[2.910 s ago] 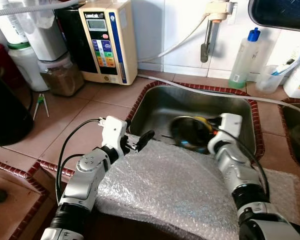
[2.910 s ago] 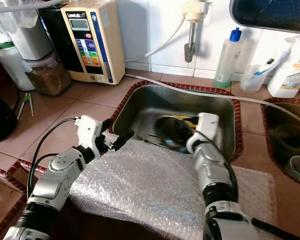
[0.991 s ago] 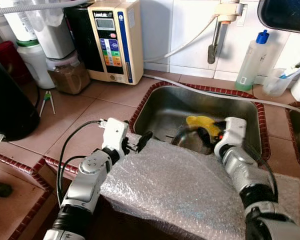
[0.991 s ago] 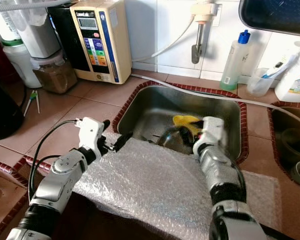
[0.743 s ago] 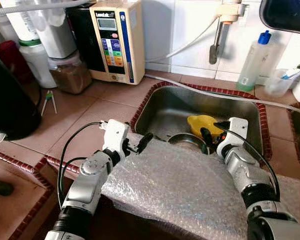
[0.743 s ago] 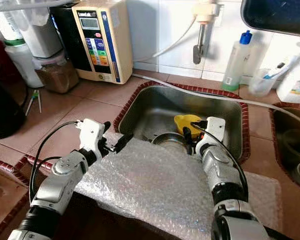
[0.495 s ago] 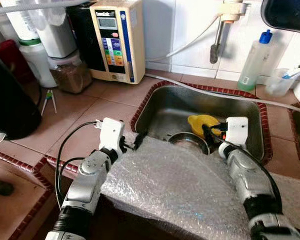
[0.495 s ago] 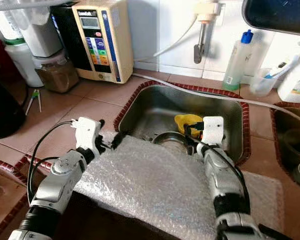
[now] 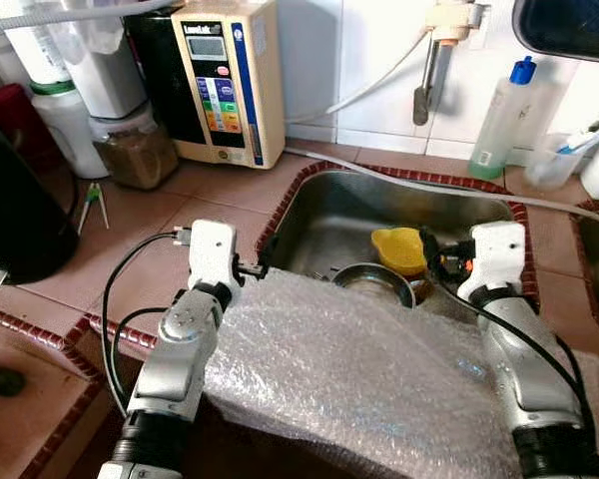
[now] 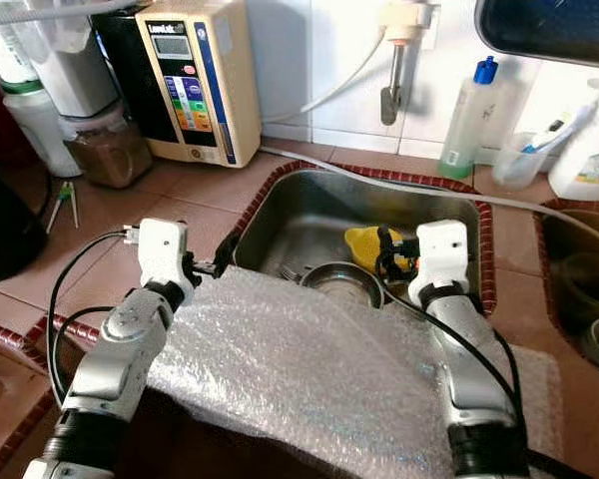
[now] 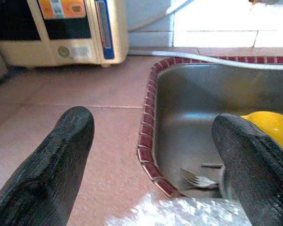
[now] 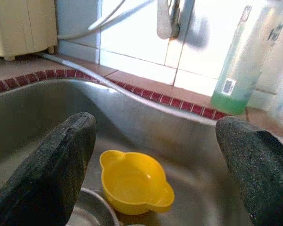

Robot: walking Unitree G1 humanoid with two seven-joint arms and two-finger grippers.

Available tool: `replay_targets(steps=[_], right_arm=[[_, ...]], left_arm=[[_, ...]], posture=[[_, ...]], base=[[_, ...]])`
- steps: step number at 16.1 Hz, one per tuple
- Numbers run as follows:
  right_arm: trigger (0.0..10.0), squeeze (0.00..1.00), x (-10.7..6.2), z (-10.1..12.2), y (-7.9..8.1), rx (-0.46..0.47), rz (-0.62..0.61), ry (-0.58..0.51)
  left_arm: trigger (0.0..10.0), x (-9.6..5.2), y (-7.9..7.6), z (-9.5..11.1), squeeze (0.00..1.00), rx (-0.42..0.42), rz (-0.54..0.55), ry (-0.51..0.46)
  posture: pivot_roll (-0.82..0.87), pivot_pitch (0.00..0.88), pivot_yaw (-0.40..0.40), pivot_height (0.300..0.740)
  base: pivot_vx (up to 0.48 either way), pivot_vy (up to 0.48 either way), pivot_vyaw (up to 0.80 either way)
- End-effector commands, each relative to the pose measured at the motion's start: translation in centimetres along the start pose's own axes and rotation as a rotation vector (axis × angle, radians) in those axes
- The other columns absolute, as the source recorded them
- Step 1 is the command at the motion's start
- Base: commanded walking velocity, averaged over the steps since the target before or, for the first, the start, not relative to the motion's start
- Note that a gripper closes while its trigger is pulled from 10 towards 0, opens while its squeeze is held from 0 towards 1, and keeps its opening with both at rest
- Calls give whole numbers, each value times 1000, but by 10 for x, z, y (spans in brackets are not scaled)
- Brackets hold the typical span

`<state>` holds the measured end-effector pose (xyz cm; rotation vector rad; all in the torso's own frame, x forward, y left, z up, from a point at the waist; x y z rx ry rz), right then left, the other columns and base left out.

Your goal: Kitchen organization

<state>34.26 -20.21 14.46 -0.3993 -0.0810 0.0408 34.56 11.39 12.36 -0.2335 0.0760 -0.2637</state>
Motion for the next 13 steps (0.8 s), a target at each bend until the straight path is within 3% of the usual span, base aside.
replay_targets(steps=[1,3,5,6,8,10,13], right_arm=[[10000,0,-3,7,-4,15,-14,-2],[10000,0,-6,9,-4,36,-22,-8],[10000,0,-20,2,11,116,-39,44],[10000,0,-22,-2,16,149,-35,63],[10000,0,-26,-9,18,177,-47,100],[10000,0,-23,-10,23,178,-30,115],[10000,0,-22,-9,19,173,-25,134]], left_arm=[[10000,-5,3,6,0,36,-22,-36],[10000,-8,4,5,0,59,-6,-36],[10000,-19,3,-7,0,-3,15,30],[10000,-21,-4,-9,0,-35,-27,41],[10000,-19,-10,-4,0,50,-35,1],[10000,-13,-10,-4,0,21,-38,-12],[10000,-11,-13,-6,0,1,-38,17]], posture=[[-129,11,106,740],[-125,9,100,740],[-111,0,70,740],[-101,0,50,740],[-86,0,-7,740],[-106,0,-41,740],[-117,0,-75,740]], base=[[0,0,0],[0,0,0],[0,0,0],[0,0,-569],[0,0,-784],[0,0,-606],[0,0,0]])
Point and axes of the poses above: a point about 5 cm out from each wrist's last joint towards the gripper, its own x axis pointing out of the wrist towards the gripper, its own z axis along the axis of the wrist's last joint, y = z × x, the point moved 3 cm from there along x, pointing out of the wrist towards the gripper, and after that the axes turned 12 degrees about -x, right-handed, at the moved point
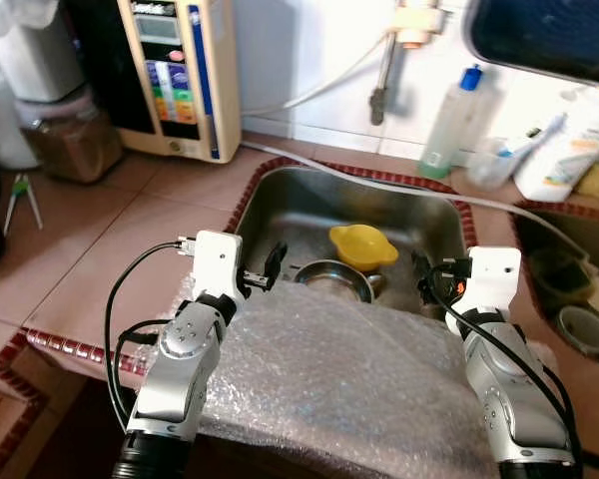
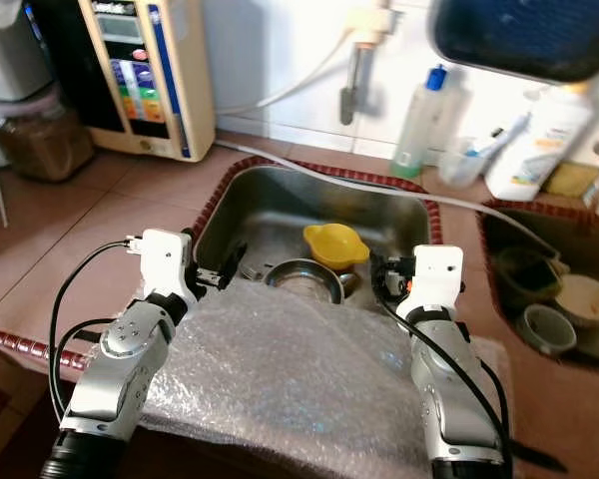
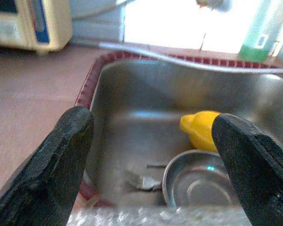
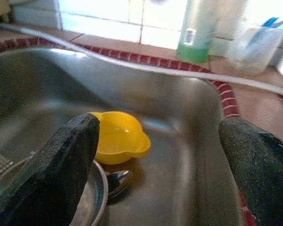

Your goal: Kitchen organization

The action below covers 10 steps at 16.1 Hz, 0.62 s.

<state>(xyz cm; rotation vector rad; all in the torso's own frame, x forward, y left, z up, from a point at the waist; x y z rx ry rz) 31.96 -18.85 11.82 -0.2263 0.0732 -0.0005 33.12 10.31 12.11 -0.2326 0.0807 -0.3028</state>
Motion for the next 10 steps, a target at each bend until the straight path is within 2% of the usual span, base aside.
replay_targets(steps=[1,2,3,5,6,8,9,10], right_arm=[[10000,0,1,8,-5,-10,-5,-17],[10000,0,1,6,-6,-10,-6,-9],[10000,0,2,5,-5,-4,-10,-9],[10000,0,6,8,1,-1,-11,-37],[10000,0,9,7,2,13,-34,-44],[10000,0,10,7,3,25,-50,-47],[10000,0,8,8,4,29,-49,-51],[10000,0,5,8,5,30,-44,-52]], left_arm=[[10000,0,-2,-3,0,-12,-6,21],[10000,1,-3,-5,0,-12,-5,18],[10000,0,-6,-10,0,-33,-4,24],[10000,-2,-11,-15,0,-52,-8,40],[10000,-3,-13,-19,0,-65,-18,72],[10000,-4,-12,-19,0,-20,-4,74],[10000,-4,-12,-18,0,-60,-29,74],[10000,-3,-9,-16,0,-49,-8,64]], posture=[[-117,0,-75,740],[-119,0,-69,740],[-131,0,-22,740],[-128,0,16,740],[-125,0,24,740],[-128,0,34,740],[-134,0,40,740],[-136,0,43,740]], base=[[0,0,0],[0,0,0],[0,0,0],[0,0,0],[0,0,0],[0,0,0],[0,0,0],[0,0,0]])
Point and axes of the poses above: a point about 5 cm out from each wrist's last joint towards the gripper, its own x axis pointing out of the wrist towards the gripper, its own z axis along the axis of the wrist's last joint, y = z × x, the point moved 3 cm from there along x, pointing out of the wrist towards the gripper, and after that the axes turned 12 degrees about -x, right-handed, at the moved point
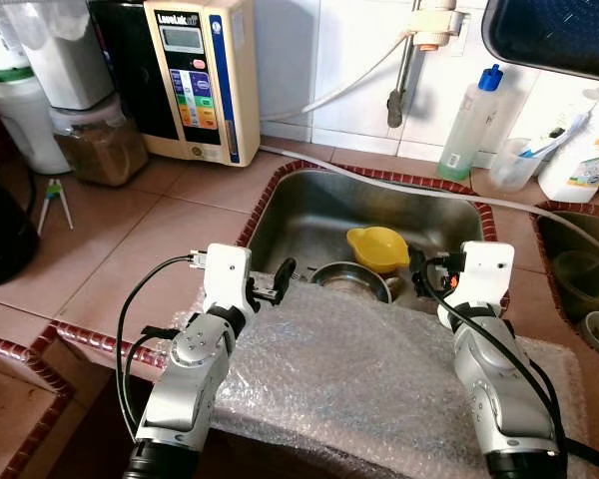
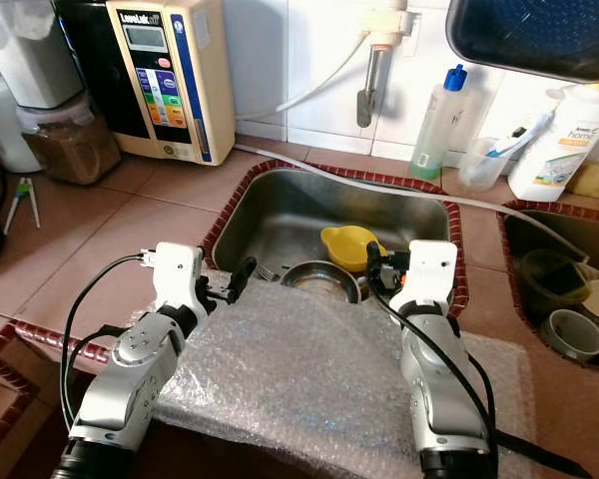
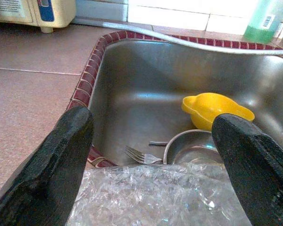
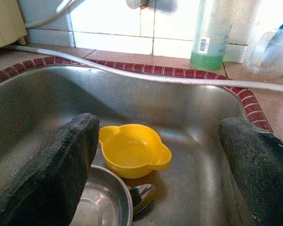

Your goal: Kitchen organization

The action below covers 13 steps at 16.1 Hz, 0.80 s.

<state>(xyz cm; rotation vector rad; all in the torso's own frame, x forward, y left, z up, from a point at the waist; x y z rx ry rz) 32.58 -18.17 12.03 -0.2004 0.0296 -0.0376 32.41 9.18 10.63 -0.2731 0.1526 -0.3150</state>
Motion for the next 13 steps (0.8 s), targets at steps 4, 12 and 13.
replay_targets(steps=[4,12,13], right_arm=[[10000,0,-4,1,-1,7,-15,-14],[10000,0,-4,34,-8,-2,-32,-148],[10000,0,-3,36,-8,-2,-34,-155]], left_arm=[[10000,-1,5,8,0,26,52,-25],[10000,4,6,57,0,152,102,-225],[10000,4,6,61,0,164,107,-239]], posture=[[-140,0,52,740],[-146,0,50,740],[-146,0,50,740]], base=[[0,0,0],[0,0,0],[0,0,0]])
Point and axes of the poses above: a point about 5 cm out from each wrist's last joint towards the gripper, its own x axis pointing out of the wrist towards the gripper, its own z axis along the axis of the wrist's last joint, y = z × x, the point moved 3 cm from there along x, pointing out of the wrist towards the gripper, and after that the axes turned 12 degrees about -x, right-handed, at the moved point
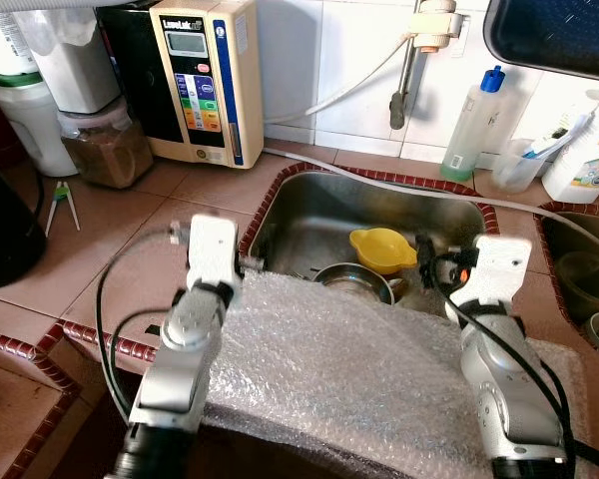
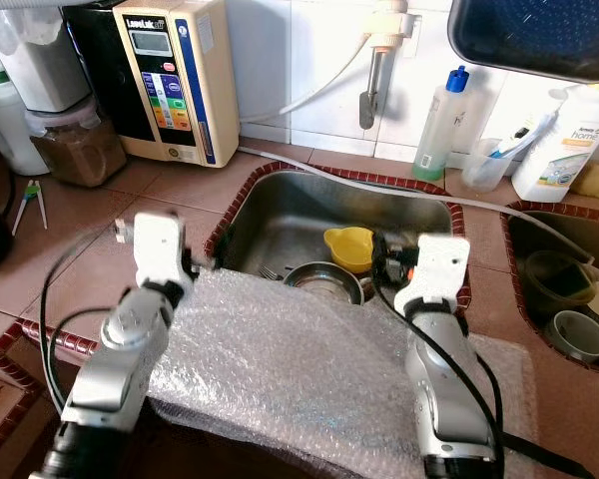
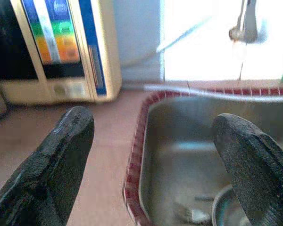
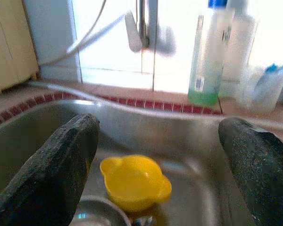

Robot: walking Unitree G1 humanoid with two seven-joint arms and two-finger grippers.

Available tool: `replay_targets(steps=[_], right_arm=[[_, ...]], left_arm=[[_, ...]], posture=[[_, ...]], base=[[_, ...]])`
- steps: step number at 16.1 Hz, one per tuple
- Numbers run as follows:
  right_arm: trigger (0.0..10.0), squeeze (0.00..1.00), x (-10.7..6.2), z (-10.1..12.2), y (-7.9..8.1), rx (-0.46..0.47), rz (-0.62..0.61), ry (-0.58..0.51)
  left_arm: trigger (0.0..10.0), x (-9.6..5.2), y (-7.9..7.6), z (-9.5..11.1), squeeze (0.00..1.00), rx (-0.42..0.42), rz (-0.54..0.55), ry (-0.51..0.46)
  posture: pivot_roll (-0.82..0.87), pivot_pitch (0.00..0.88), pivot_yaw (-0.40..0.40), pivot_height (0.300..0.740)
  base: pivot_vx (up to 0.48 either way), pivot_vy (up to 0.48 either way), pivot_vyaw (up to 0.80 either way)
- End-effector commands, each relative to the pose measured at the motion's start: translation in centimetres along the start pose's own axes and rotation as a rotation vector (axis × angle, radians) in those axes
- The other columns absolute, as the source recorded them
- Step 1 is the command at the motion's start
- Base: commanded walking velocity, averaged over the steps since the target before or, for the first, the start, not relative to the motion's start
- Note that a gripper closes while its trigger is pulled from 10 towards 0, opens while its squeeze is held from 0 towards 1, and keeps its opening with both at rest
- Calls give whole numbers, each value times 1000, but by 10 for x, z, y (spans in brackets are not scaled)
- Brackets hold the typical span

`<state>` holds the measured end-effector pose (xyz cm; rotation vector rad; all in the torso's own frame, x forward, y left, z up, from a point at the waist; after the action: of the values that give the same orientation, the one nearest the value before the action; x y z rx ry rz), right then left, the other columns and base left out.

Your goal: Kitchen organization

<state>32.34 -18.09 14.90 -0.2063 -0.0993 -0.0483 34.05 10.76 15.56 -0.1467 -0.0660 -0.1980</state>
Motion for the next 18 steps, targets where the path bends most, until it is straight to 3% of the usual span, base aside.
replay_targets(steps=[1,6,18], right_arm=[[10000,0,2,16,-4,-1,-15,-51],[10000,0,-1,15,-5,5,-18,-43],[10000,0,-7,1,-1,36,-17,14]], left_arm=[[10000,2,1,15,0,34,13,-55],[10000,-5,1,5,0,55,19,-18],[10000,-5,7,-2,0,56,51,27]], posture=[[-144,0,49,740],[-144,0,54,740],[-143,0,57,740]], base=[[0,0,0],[0,0,0],[-320,0,0]])
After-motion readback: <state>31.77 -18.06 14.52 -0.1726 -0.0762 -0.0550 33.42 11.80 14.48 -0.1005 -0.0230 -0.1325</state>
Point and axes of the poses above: a point about 5 cm out from each wrist's last joint towards the gripper, its own x axis pointing out of the wrist towards the gripper, its own z axis along the axis of the wrist's last joint, y = z × x, the point moved 3 cm from there along x, pointing out of the wrist towards the gripper, and after that the axes turned 12 degrees about -x, right-handed, at the moved point
